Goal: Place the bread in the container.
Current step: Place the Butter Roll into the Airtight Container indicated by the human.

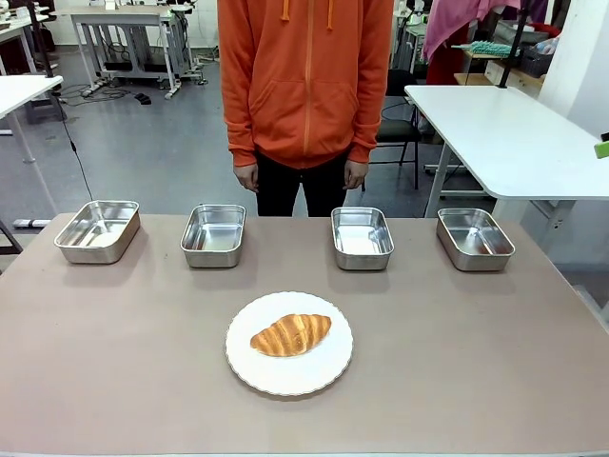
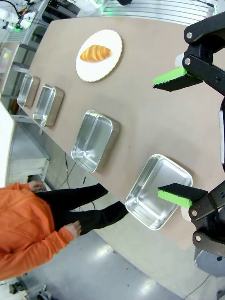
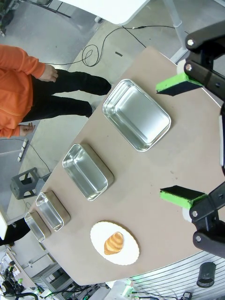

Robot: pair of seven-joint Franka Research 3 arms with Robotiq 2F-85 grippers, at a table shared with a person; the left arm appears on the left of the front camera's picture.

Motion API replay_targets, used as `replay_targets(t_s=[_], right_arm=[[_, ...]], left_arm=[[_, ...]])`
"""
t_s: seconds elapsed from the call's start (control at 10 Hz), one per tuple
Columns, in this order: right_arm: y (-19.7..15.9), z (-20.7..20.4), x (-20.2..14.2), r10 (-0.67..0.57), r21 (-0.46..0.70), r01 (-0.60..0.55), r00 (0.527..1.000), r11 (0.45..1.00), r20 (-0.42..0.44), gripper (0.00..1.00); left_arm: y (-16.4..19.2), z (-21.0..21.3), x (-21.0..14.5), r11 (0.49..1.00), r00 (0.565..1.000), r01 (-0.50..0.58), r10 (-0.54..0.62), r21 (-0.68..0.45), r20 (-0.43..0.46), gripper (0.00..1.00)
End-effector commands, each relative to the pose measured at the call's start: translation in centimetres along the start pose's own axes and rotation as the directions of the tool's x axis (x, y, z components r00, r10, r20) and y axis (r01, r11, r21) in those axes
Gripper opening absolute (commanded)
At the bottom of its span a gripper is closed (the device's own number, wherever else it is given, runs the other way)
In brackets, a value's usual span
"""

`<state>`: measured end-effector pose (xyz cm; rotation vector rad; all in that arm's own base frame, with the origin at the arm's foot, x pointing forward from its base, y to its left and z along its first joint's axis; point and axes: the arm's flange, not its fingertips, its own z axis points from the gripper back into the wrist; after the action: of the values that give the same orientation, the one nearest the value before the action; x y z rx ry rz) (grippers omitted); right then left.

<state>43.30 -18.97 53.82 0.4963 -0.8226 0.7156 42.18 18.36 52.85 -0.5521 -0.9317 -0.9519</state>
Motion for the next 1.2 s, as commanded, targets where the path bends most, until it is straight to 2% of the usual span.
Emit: replay_targets(t_s=[0.0, 1.1], right_arm=[[0.01, 0.01, 0.12, 0.005, 0.005, -0.005, 1.0, 1.0, 0.01, 1.0], [0.01, 0.01, 0.12, 0.005, 0.005, -0.005, 1.0, 1.0, 0.01, 1.0]], left_arm=[[0.04, 0.26, 0.01, 1.0, 1.0, 0.014, -0.013, -0.008, 0.014, 1.0], [0.04, 0.26, 0.01, 1.0, 1.0, 0.014, -0.013, -0.008, 0.014, 1.0]])
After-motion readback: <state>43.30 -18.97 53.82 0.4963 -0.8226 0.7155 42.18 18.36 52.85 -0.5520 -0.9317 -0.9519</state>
